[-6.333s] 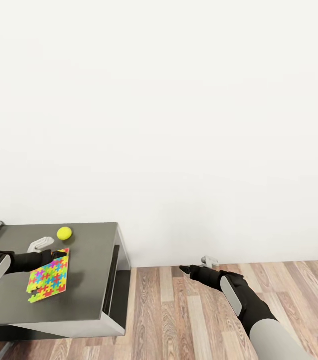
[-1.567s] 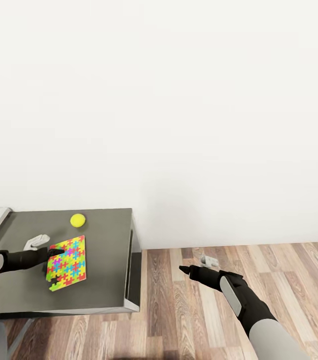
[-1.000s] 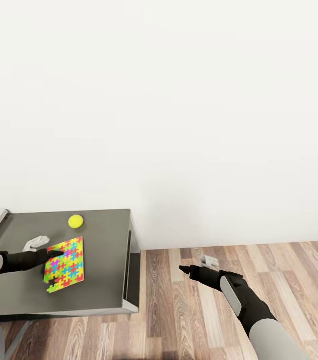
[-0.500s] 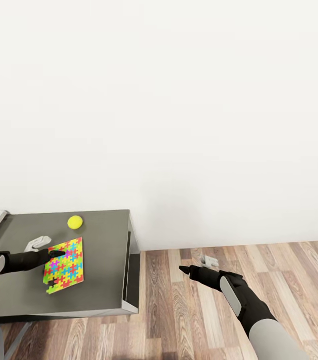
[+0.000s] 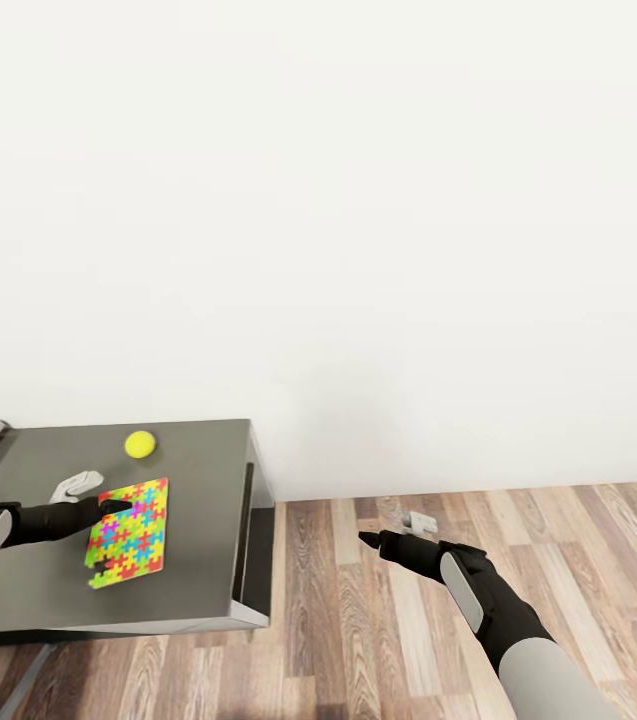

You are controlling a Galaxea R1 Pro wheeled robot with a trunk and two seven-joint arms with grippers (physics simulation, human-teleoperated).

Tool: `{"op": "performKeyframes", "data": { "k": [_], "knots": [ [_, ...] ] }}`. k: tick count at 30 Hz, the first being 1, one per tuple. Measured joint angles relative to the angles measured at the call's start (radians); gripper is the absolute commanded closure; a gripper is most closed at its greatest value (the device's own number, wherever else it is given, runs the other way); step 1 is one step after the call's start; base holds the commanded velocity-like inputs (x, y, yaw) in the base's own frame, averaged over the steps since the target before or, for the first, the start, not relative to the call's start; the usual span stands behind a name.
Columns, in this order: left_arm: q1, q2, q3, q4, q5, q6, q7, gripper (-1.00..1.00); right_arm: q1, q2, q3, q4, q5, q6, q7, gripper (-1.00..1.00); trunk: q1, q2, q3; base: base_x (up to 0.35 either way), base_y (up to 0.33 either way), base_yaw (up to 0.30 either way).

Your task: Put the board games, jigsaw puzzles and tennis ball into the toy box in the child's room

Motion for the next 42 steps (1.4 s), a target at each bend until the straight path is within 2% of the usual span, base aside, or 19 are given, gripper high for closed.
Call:
{"op": "performKeyframes", "data": {
  "k": [42],
  "knots": [
    [0.000, 0.000, 0.000, 0.000, 0.001, 0.001, 0.001, -1.00, 0.000, -0.002, 0.000, 0.000, 0.000, -0.001, 0.000, -1.00, 0.000, 0.000, 0.000, 0.000, -0.061, 0.000]
  ]
}}
